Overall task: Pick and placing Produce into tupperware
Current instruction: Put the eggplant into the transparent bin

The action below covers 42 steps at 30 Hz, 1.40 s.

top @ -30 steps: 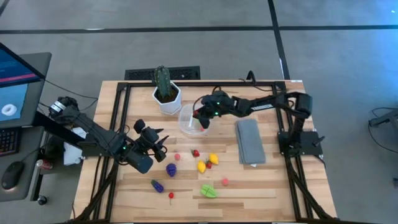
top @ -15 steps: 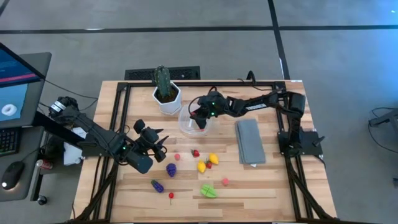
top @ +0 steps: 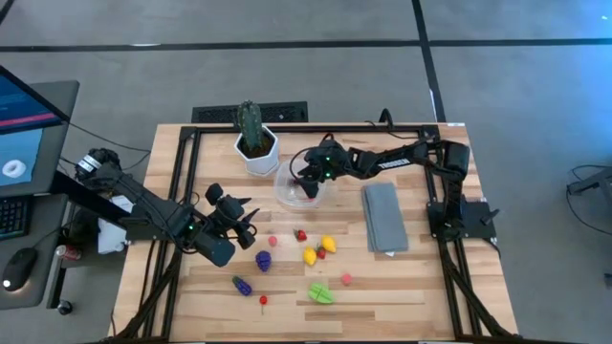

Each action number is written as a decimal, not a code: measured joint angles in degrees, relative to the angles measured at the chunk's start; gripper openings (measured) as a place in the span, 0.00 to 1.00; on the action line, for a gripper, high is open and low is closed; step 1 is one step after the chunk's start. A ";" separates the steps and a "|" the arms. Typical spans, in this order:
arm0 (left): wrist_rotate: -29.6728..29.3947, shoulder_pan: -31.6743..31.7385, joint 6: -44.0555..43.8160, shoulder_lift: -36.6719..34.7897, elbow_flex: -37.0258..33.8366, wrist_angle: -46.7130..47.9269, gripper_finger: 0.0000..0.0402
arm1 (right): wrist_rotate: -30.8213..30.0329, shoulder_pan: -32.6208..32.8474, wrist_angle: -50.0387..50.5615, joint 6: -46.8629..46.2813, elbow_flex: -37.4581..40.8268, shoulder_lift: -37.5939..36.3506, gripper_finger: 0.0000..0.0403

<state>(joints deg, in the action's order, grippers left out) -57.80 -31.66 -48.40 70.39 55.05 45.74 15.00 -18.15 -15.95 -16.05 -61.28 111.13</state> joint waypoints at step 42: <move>24.43 -0.06 7.54 0.02 -13.43 -19.73 0.40 | -5.70 16.49 28.51 7.81 10.54 -30.93 0.65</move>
<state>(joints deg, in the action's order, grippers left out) -33.38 -31.72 -40.87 70.41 41.62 26.01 9.30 -1.66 12.56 -8.25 -50.74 80.20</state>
